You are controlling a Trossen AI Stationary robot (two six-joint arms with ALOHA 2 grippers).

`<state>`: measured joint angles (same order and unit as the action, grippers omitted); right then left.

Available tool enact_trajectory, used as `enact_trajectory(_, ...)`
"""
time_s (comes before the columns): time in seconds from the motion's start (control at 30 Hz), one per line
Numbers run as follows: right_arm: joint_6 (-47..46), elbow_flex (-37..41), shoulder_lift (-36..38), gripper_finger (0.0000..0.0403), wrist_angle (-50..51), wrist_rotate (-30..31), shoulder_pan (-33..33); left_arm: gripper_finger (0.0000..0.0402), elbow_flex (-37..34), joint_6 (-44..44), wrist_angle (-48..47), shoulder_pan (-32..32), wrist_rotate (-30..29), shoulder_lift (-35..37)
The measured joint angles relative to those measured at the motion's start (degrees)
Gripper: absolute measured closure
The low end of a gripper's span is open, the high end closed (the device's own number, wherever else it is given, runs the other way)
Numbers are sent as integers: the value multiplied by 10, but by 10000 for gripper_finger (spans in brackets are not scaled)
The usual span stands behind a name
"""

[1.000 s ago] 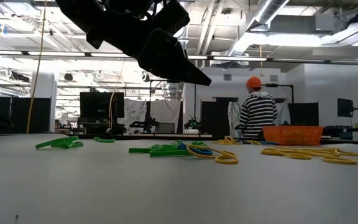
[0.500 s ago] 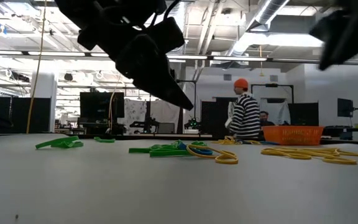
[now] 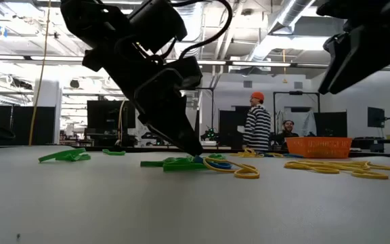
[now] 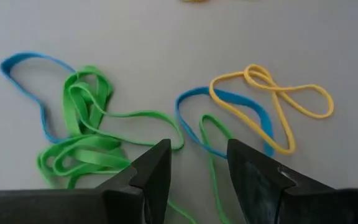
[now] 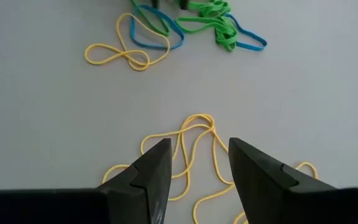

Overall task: Sort rubber bands into baskets
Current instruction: Put the blue rubber band into the red bin

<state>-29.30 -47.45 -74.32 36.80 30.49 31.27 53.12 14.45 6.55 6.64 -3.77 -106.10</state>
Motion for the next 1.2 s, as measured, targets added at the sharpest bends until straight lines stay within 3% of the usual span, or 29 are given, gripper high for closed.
enact_trajectory(0.33,9,1,0,216,-12,26,1,284,1,27,20,0,49,-20)
enact_trajectory(0.6,15,0,0,216,-19,29,2,318,28,24,18,-1,33,-52)
enact_trajectory(0.83,13,0,0,216,-22,29,2,394,59,-37,-54,-2,8,-45)
enact_trajectory(1.2,13,0,0,216,-31,29,2,401,147,-105,-206,-3,-47,-45)
